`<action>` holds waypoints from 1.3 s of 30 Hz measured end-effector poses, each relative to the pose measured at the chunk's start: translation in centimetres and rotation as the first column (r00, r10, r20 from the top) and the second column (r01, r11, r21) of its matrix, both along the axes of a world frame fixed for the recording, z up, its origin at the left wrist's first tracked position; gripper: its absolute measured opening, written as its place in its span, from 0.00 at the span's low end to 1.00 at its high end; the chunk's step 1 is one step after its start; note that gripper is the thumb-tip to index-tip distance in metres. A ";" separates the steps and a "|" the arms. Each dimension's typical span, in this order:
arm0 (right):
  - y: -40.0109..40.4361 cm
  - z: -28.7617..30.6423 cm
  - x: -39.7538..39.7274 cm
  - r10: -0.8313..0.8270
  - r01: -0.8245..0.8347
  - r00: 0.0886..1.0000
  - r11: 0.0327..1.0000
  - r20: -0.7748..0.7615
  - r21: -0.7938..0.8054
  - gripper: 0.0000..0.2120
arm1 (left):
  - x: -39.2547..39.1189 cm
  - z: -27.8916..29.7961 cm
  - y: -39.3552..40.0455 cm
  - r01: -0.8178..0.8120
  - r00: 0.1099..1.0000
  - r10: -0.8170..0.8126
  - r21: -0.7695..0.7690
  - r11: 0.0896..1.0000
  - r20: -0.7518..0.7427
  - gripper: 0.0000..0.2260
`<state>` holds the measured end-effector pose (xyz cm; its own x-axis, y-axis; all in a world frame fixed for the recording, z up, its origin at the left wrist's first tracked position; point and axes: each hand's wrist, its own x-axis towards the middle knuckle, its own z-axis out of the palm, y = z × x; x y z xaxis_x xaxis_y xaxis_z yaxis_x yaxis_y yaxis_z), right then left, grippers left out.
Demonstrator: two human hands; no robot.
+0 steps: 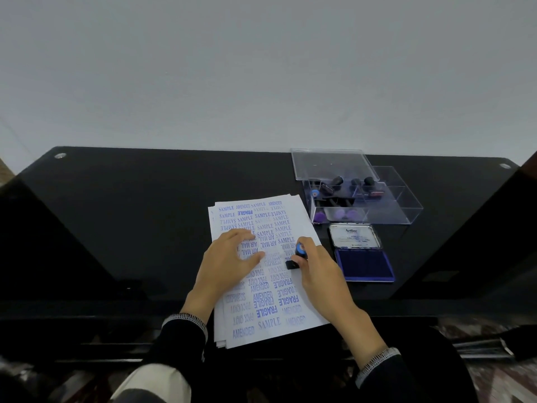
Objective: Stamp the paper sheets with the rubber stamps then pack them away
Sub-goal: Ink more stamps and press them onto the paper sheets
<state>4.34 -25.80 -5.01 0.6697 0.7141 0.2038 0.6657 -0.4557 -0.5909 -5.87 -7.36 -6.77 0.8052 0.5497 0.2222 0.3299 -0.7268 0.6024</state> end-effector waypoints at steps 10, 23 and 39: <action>0.3 0.2 -0.3 -0.021 0.032 0.983 0.998 0.181 -0.059 0.15 | 0.0 -0.1 0.0 -0.001 1.000 0.002 0.016 1.000 -0.015 0.21; 0.0 1.1 1.3 -0.248 0.593 0.736 0.686 -0.630 0.422 0.03 | -0.1 0.2 -0.1 -0.002 1.000 0.002 -0.011 1.000 -0.022 0.21; -1.4 1.0 2.2 -0.088 0.713 0.594 0.517 -0.799 0.473 0.10 | -0.1 0.6 -0.3 0.004 0.998 -0.004 -0.010 1.000 -0.062 0.21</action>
<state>6.57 -27.22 -3.99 0.9831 0.1367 -0.1221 -0.1490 0.2088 -0.9665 -5.93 -7.65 -6.18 0.8195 0.5484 0.1666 0.3639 -0.7224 0.5879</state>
